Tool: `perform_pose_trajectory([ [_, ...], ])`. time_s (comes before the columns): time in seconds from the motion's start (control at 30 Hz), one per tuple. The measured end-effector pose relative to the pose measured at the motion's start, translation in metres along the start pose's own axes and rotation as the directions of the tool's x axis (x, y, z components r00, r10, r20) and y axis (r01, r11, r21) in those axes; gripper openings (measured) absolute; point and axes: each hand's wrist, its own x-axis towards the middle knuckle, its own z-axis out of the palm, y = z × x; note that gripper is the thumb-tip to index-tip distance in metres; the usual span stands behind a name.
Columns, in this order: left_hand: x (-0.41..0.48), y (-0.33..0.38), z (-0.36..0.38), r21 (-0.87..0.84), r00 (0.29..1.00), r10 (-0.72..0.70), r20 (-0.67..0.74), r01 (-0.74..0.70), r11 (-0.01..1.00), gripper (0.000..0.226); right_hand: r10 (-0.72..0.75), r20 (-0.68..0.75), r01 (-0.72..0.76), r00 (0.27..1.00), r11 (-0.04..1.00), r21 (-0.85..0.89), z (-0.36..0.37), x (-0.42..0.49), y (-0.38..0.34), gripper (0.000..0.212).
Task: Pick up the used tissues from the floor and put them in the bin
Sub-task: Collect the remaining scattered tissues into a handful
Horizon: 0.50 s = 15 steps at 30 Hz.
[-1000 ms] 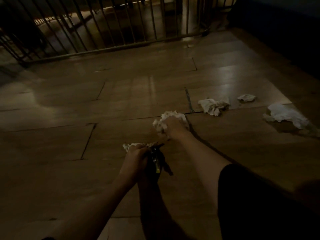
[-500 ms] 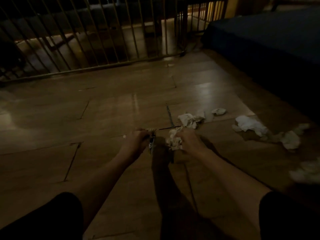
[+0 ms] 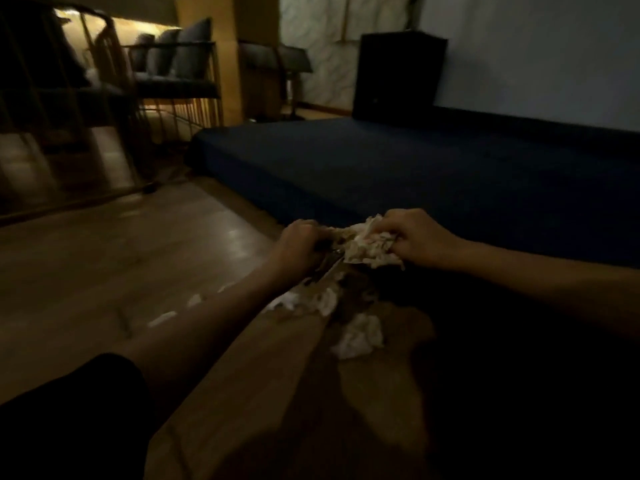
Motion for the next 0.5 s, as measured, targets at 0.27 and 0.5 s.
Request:
perform_pose_trajectory([
  [0.27,0.091,0.188,0.044,-0.329,0.979,0.194,0.058,-0.164,0.93,0.028,0.417,-0.061,-0.397,0.907,0.893,0.21,-0.085,-0.158,0.092,0.024],
  [0.5,0.106,0.252,0.09,-0.222,0.711,0.288,0.642,-0.187,0.957,0.043,0.391,0.301,-0.418,0.87,0.908,0.029,-0.054,-0.193,0.145,0.04],
])
